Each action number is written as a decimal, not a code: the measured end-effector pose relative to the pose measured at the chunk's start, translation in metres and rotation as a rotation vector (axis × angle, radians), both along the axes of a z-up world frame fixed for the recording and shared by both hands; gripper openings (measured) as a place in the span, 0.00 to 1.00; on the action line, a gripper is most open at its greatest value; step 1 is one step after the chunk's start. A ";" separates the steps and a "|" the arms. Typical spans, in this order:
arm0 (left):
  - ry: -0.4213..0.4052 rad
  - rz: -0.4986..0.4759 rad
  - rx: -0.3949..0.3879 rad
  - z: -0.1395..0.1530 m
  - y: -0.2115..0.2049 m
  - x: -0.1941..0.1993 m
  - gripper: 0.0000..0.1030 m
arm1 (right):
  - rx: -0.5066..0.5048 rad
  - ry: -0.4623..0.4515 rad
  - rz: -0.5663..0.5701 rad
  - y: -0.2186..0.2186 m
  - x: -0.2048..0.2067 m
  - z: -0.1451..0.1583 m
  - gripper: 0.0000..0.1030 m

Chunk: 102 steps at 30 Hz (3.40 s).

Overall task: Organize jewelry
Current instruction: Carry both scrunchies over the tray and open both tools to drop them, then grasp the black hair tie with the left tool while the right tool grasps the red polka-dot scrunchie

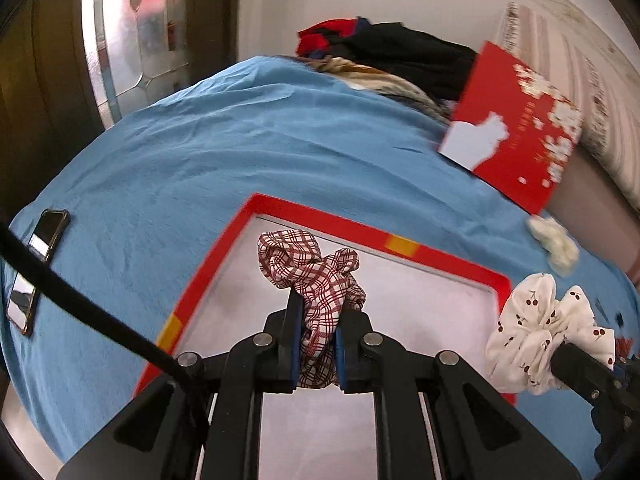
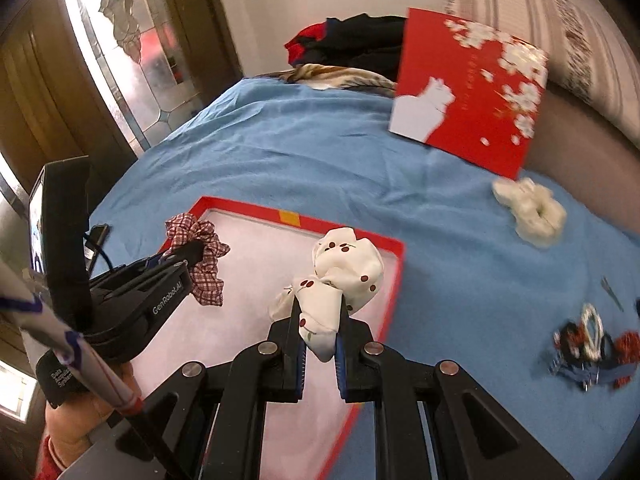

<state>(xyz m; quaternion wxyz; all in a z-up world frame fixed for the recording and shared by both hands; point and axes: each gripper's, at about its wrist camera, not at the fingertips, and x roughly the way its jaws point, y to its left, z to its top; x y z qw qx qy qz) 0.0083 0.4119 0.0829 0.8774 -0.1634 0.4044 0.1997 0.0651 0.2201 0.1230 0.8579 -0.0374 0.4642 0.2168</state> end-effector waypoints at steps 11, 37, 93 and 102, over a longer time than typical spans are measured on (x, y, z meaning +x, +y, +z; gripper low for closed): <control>0.030 0.066 -0.002 -0.020 0.030 0.015 0.17 | -0.057 0.029 0.009 0.025 0.034 -0.041 0.13; -0.095 0.051 0.024 0.034 -0.008 -0.027 0.54 | -0.005 0.013 -0.087 -0.029 -0.001 -0.019 0.55; 0.146 -0.656 -0.465 -0.047 -0.330 0.139 0.08 | 0.101 0.092 -0.662 -0.454 0.027 -0.073 0.10; 0.042 -0.690 -0.453 0.016 -0.318 0.088 0.06 | 0.105 -0.024 -0.631 -0.444 -0.024 -0.012 0.08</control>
